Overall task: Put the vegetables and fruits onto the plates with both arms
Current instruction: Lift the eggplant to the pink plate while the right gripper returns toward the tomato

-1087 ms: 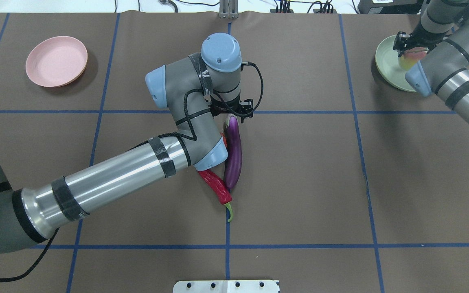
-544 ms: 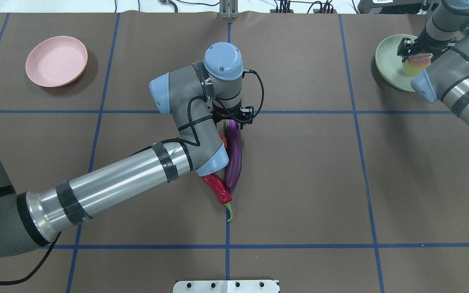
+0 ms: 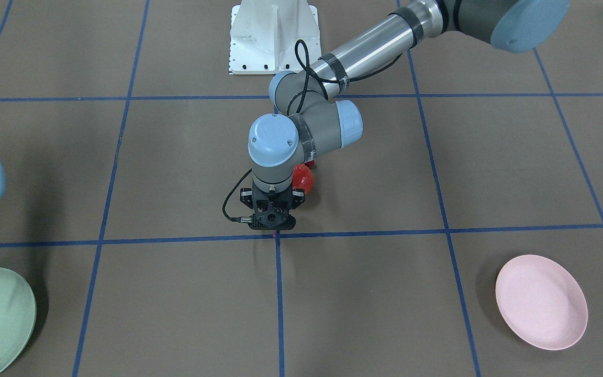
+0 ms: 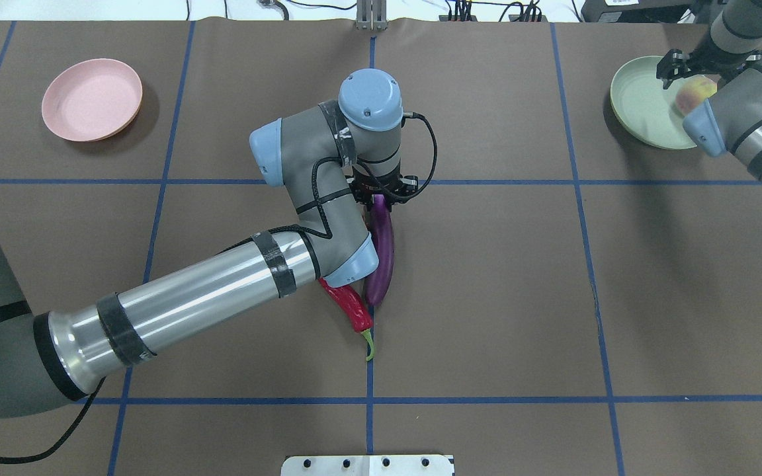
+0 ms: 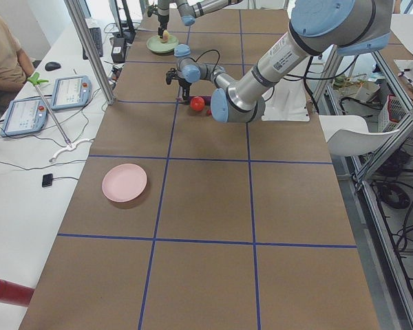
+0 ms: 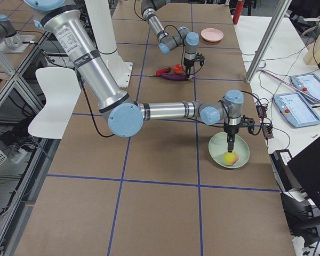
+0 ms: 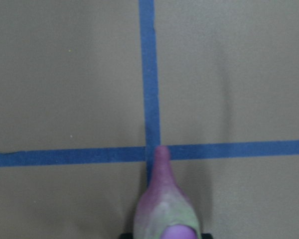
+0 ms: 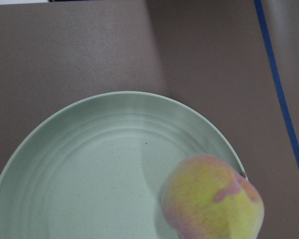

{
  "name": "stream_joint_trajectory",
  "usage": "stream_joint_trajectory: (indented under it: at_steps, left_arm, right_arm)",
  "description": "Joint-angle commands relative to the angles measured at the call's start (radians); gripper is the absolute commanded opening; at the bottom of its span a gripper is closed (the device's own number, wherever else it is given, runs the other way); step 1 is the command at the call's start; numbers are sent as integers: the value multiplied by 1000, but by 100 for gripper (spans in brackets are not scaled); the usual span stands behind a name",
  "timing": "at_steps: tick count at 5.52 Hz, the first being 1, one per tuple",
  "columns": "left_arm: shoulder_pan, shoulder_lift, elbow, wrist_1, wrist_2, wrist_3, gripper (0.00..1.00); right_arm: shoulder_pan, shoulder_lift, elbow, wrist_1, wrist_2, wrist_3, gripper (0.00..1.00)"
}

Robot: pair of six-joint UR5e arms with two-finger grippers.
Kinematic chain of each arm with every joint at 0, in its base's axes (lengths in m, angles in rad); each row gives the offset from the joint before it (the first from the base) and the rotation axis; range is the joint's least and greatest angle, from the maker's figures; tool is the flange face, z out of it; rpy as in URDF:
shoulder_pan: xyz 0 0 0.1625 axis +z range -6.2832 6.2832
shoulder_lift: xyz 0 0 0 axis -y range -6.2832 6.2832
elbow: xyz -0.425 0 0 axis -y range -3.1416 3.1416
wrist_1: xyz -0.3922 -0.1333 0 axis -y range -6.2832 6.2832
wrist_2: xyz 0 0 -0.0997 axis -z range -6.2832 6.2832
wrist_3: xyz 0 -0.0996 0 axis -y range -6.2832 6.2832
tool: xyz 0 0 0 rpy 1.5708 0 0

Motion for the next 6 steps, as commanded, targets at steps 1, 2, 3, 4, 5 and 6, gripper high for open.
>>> stream_joint_trajectory:
  at_steps: [1, 2, 3, 4, 5, 6]
  left_arm:
    - [-21, -18, -50, 13, -10, -54, 0]
    - [-49, -17, -146, 78, -40, -92, 0]
    - [-113, -12, -246, 185, -121, -97, 0]
    - [-169, 11, -288, 203, -164, -91, 0]
    - [-222, 51, -294, 200, -178, -56, 0]
    - [-277, 109, -294, 201, -177, 92, 0]
  right_arm:
    - [10, -2, 62, -8, 97, 8, 100]
    - [7, -28, 83, -2, 124, 10, 100]
    - [-9, -28, 114, -2, 133, 19, 100]
    - [-55, -28, 152, -2, 138, 68, 100]
    - [-126, -27, 210, -1, 138, 165, 100]
    - [-219, -28, 304, 1, 136, 311, 100]
